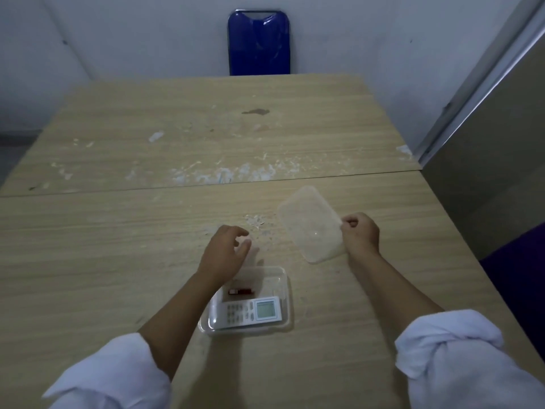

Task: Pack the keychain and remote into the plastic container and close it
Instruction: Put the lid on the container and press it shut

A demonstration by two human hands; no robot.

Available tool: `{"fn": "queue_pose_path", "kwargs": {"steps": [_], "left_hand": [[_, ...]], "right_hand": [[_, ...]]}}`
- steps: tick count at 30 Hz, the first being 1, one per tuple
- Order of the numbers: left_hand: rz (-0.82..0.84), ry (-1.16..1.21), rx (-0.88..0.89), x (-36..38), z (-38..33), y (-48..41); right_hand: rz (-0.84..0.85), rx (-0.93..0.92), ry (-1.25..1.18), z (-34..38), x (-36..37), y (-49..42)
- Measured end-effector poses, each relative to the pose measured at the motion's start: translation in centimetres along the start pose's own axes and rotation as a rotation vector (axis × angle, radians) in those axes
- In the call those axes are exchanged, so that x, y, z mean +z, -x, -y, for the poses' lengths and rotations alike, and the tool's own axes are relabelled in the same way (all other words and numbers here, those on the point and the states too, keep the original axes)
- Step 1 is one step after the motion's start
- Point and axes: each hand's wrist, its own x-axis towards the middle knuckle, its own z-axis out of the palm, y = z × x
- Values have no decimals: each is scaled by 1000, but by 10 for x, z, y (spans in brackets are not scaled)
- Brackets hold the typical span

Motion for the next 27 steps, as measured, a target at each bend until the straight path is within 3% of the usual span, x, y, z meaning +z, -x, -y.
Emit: {"fn": "queue_pose_path", "kwargs": {"steps": [4, 7, 9, 11, 13, 19, 23, 27], "left_hand": [[-42, 354, -227, -21, 3, -1], [-56, 800, -500, -37, 9, -9], [32, 1086, -623, -49, 13, -9], [127, 1216, -673, -57, 20, -7], [112, 1292, -703, -58, 29, -4], [99, 1180, -728, -55, 47, 14], [111, 1120, -662, -52, 48, 35], [59, 833, -593, -42, 52, 52]], "right_hand": [[73, -180, -78, 26, 10, 32], [135, -328, -53, 38, 15, 53], [172, -402, -36, 42, 18, 65], [209, -474, -19, 45, 19, 77], [242, -533, 8, 46, 21, 90], [210, -481, 33, 37, 27, 111], [138, -235, 38, 30, 35, 121], [146, -15, 21, 18, 40, 128]]}}
